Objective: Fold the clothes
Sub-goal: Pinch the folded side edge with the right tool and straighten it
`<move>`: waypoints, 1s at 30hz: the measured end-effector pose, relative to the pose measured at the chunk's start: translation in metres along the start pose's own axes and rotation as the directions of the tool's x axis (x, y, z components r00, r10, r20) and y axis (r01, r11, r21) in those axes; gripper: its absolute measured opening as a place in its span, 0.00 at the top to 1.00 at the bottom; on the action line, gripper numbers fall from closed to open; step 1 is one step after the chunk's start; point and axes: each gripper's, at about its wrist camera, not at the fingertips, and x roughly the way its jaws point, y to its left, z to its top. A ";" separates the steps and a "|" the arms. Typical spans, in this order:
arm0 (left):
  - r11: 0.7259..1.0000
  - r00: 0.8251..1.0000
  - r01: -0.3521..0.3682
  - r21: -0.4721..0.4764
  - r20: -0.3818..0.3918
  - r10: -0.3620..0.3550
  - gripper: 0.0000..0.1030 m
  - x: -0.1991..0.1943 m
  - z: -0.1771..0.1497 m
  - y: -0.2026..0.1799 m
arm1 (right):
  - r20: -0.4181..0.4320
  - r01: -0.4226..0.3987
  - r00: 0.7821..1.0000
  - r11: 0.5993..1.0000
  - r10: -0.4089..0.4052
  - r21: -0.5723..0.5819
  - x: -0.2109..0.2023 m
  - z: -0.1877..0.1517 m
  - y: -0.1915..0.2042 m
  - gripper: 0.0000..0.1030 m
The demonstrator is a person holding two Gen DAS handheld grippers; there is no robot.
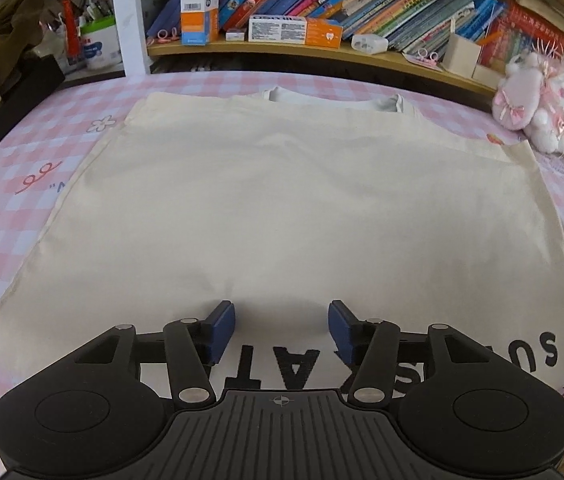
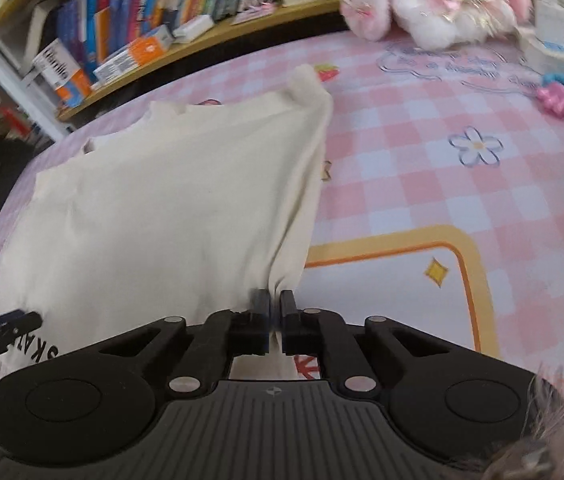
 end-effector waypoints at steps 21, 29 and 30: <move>0.995 0.995 -0.090 -0.032 0.037 0.091 0.24 -0.015 0.000 -0.009 | 0.089 0.153 0.985 0.987 -0.149 -0.047 -0.009 -0.011 -0.003 0.48; 0.993 0.993 -0.114 -0.009 0.013 0.114 0.16 -0.020 -0.010 -0.018 | 0.147 0.216 0.970 0.965 -0.194 -0.149 -0.012 -0.021 0.023 0.27; 0.993 0.993 -0.120 -0.005 0.006 0.120 0.16 -0.020 -0.012 -0.018 | 0.150 0.214 0.970 0.963 -0.190 -0.163 -0.012 -0.022 0.026 0.23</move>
